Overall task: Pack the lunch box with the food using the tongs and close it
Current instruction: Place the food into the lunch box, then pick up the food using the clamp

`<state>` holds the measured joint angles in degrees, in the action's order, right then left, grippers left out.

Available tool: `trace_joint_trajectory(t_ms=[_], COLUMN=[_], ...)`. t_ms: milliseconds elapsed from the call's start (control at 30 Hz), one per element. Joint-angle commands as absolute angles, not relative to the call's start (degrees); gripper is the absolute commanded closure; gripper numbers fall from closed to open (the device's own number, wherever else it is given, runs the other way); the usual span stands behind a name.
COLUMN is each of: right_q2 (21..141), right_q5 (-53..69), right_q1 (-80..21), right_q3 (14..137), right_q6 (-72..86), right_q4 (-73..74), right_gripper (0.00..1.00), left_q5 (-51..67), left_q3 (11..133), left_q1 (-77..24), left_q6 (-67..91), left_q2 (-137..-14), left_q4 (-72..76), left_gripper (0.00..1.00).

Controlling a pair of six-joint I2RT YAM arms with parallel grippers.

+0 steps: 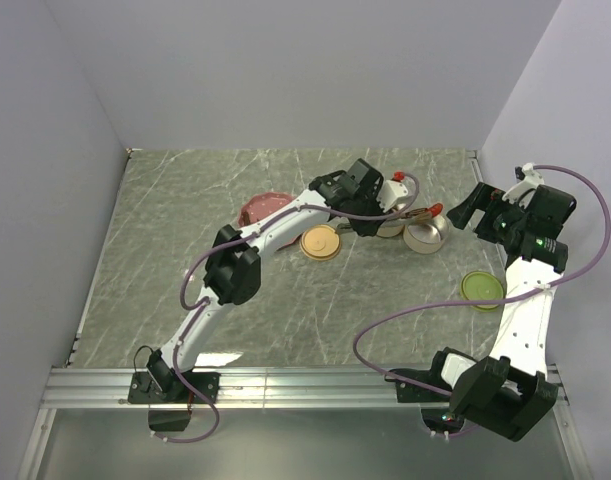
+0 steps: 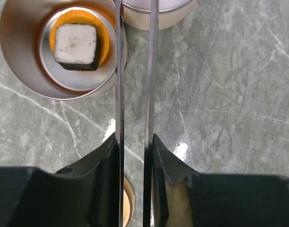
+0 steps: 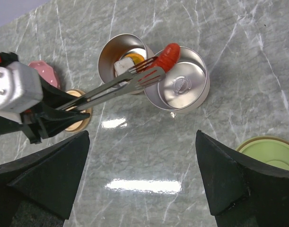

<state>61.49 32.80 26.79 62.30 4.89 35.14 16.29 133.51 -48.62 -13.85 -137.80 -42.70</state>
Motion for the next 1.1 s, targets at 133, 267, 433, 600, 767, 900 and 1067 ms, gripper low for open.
trace_joint_trajectory(t_ms=[133,267,433,600,767,900,1067], right_q2=[61.79,62.4,62.49,62.58,62.66,63.19,63.63], right_q5=[34.54,35.07,35.51,35.68,37.0,38.58,39.29], right_q1=[27.42,27.42,27.51,27.51,27.42,27.42,27.42], right_q3=[63.02,63.54,63.11,63.46,64.16,64.86,64.95], right_q6=[5.18,5.1,4.84,4.66,4.04,3.43,1.67], right_q4=[33.05,33.31,33.22,33.66,34.28,34.8,35.86], right_gripper=[0.0,0.0,0.0,0.0,0.0,0.0,0.0], left_q5=[13.89,13.97,13.71,12.22,11.16,11.69,15.46], left_q3=[137.02,136.85,137.11,136.41,134.39,130.88,122.2], left_q1=[-49.66,-49.66,-49.66,-49.66,-49.04,-47.03,-41.33], left_q6=[-15.12,-15.03,-15.12,-15.99,-16.52,-17.05,-16.78], left_q2=[-139.39,-139.04,-136.94,-133.17,-127.8,-121.39,-113.57], left_q4=[-39.99,-39.9,-39.73,-39.29,-39.81,-42.53,-46.93], left_gripper=[0.82,0.66,0.5,0.48,0.49,0.49,0.48])
